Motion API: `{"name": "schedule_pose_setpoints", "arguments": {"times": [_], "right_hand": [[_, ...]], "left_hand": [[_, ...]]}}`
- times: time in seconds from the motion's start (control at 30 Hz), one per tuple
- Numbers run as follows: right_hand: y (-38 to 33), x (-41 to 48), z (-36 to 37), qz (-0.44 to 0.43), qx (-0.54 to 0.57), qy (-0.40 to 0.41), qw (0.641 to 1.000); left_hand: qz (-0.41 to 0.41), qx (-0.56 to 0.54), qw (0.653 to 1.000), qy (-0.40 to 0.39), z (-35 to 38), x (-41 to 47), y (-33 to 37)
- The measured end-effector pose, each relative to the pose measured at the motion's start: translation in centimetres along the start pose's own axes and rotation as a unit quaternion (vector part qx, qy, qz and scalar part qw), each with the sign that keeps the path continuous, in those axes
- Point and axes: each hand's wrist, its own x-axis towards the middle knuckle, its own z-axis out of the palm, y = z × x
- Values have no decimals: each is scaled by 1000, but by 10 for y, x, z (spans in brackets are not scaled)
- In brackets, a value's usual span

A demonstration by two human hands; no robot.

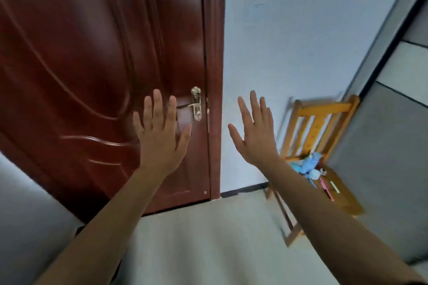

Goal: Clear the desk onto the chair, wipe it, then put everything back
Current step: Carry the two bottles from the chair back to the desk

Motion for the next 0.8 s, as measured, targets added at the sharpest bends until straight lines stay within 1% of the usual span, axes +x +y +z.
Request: {"name": "schedule_pose_setpoints", "arguments": {"times": [0.1,0.17,0.33,0.43,0.5,0.6,0.8], "right_hand": [[90,-27,-42,54,-36,3,998],[151,-51,-66,80,-45,-14,996],[297,-110,-109,160,-53,-57,984],[369,-123,-122,187,-74,-84,976],[403,-125,-122,208,-74,-92,971],[439,-116,-107,225,-63,-101,967],[501,-76,-58,210,-46,-145,966]], "left_hand": [[26,-36,999,-9,29,12,96],[46,-58,997,-24,56,14,162],[79,-114,986,-97,123,6,323],[86,-126,979,-134,153,6,392],[94,-130,976,-150,170,8,418],[114,-134,972,-154,198,18,435],[111,-120,973,-163,274,55,445]]}}
